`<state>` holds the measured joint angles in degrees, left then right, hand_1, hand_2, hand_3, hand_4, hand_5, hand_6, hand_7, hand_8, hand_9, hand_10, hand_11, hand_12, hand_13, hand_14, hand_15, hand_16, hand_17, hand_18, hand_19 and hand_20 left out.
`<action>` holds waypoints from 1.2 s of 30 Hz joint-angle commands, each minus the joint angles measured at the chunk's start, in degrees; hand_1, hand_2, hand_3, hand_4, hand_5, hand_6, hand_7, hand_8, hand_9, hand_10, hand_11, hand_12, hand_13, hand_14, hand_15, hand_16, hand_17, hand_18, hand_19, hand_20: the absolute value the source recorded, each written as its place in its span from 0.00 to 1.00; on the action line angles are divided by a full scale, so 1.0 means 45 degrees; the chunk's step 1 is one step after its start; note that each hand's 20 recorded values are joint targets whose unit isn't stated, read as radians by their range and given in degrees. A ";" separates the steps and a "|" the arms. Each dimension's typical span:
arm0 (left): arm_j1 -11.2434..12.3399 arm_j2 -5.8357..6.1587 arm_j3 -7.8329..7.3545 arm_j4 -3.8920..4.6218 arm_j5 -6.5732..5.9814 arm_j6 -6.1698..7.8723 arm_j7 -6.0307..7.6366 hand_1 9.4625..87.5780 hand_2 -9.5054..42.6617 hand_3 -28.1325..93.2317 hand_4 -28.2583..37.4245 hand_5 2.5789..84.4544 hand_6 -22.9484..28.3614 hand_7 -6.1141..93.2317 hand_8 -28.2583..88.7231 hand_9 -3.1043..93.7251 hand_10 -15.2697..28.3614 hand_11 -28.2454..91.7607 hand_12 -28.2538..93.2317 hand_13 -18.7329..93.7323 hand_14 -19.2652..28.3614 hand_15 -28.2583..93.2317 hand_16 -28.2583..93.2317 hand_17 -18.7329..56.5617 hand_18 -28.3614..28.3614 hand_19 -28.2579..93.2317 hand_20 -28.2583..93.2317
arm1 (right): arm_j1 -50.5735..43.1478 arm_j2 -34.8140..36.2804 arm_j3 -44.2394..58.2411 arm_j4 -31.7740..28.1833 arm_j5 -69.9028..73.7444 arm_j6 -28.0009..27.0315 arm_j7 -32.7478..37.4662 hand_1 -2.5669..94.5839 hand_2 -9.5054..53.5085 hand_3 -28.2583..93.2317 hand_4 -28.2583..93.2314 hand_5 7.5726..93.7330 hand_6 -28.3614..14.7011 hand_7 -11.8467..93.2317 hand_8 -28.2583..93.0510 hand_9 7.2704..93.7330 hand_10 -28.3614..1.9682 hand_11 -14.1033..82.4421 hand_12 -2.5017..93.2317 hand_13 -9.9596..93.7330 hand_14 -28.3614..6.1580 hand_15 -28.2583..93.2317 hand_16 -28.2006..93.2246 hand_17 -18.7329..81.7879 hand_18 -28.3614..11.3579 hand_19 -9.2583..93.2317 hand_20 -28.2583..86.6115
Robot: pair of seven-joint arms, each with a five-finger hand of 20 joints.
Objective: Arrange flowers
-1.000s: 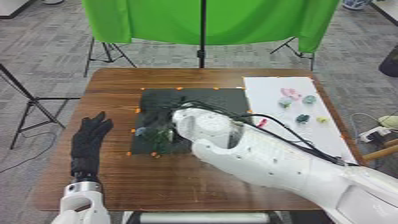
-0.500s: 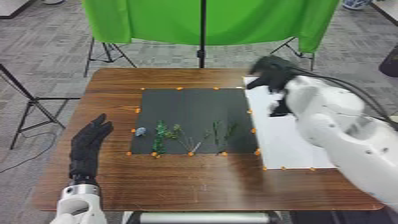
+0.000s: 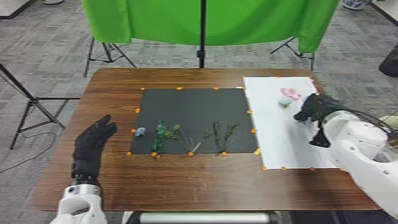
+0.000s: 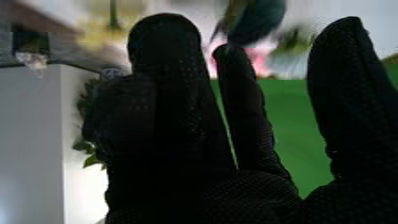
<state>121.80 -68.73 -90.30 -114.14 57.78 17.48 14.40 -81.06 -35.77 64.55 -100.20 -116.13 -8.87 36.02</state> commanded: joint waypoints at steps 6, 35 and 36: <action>0.0482 -0.0245 -0.0019 0.0035 0.0093 -0.0270 -0.0275 0.20 0.24 0.77 0.03 0.51 0.54 0.17 0.19 0.49 0.66 0.37 0.32 0.45 0.75 0.39 0.24 0.32 0.69 0.26 0.39 | -0.0506 -0.0291 -0.0642 0.0672 -0.0484 0.2008 -0.0196 0.54 0.00 0.74 0.11 0.66 0.65 0.27 0.20 0.78 0.43 0.33 0.26 0.94 0.70 0.70 0.51 0.82 0.43 1.00 0.66; -0.0229 -0.0102 0.0566 0.0075 -0.0698 0.1136 -0.0070 0.33 0.78 0.50 0.00 0.53 0.53 0.17 0.18 0.50 0.67 0.36 0.32 0.47 0.75 0.39 0.23 0.34 0.69 0.26 0.39 | 0.9642 -0.8017 -0.9169 0.4423 0.0009 0.2005 -0.4064 0.69 0.00 0.66 0.13 0.81 0.64 0.34 0.34 0.96 0.64 0.26 0.49 0.98 0.78 0.71 0.53 0.87 0.50 1.00 0.71; -0.0245 -0.0089 0.0549 0.0105 -0.0739 0.1072 0.0022 0.32 0.78 0.51 0.00 0.53 0.53 0.17 0.18 0.50 0.67 0.36 0.32 0.47 0.75 0.39 0.23 0.34 0.69 0.26 0.39 | 0.9687 -0.8280 -0.9195 0.4808 0.0051 0.1943 -0.4051 0.69 0.00 0.66 0.13 0.81 0.64 0.34 0.34 0.96 0.64 0.26 0.49 0.98 0.78 0.71 0.53 0.87 0.50 1.00 0.71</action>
<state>120.96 -68.78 -89.19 -114.38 55.09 21.28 14.37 -41.43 -58.88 24.66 -84.78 -115.63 1.27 19.03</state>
